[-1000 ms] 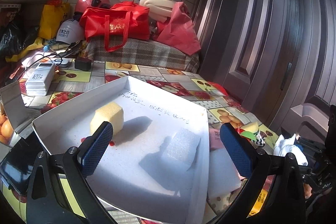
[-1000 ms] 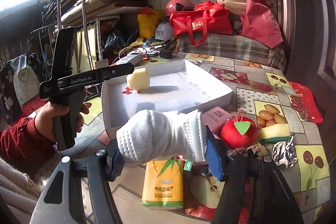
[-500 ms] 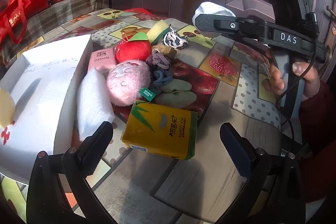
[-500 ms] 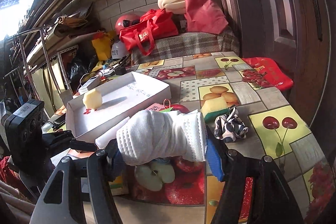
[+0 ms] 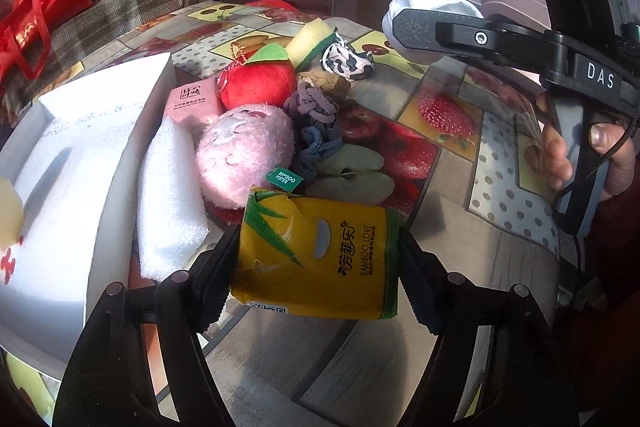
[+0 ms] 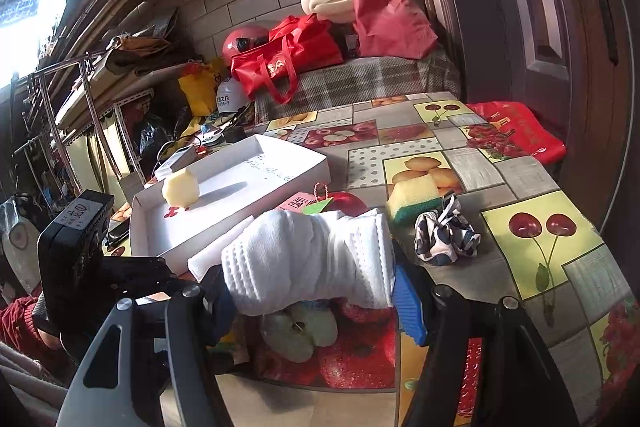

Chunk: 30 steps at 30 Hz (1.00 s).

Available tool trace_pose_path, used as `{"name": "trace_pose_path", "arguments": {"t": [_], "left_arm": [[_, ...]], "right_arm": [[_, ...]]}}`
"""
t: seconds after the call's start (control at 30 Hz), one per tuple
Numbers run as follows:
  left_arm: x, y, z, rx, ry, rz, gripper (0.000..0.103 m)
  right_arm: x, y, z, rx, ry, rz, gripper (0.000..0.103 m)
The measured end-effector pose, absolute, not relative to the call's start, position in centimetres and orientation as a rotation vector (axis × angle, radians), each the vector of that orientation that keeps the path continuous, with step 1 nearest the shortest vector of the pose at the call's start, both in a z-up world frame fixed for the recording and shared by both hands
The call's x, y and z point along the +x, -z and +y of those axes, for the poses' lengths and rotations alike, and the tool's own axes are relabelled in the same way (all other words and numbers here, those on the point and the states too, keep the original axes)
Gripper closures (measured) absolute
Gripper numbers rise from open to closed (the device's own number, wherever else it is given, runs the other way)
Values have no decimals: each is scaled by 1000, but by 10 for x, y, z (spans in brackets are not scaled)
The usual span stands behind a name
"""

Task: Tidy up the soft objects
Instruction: 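Grasp the white mask cloth with the right tool while the left tool grasps the yellow tissue pack, then place the tissue pack in the box with the left tool while the right tool places the mask cloth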

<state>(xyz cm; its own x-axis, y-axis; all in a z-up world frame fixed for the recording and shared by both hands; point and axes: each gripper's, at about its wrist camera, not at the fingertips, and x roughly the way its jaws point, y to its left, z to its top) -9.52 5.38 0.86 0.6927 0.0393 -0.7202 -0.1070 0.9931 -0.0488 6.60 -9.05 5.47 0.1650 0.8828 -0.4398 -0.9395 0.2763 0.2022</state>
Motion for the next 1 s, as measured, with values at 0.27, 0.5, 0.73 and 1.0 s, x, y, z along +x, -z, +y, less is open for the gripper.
{"name": "trace_pose_path", "arguments": {"t": [0.27, 0.5, 0.73, 1.0], "left_arm": [[-115, -35, 69, -98, -230, 629, 29], [-125, -60, 102, -142, -386, 527, 28], [-124, -72, 147, -101, -608, 431, 28], [-149, -55, 213, -216, -797, 430, 28]], "right_arm": [[65, -57, -89, -125, -1300, 516, 37], [59, -64, -83, -133, -1300, 490, 37], [57, -80, -68, -136, -1290, 460, 37], [44, -96, -16, -164, -1323, 483, 35]]}}
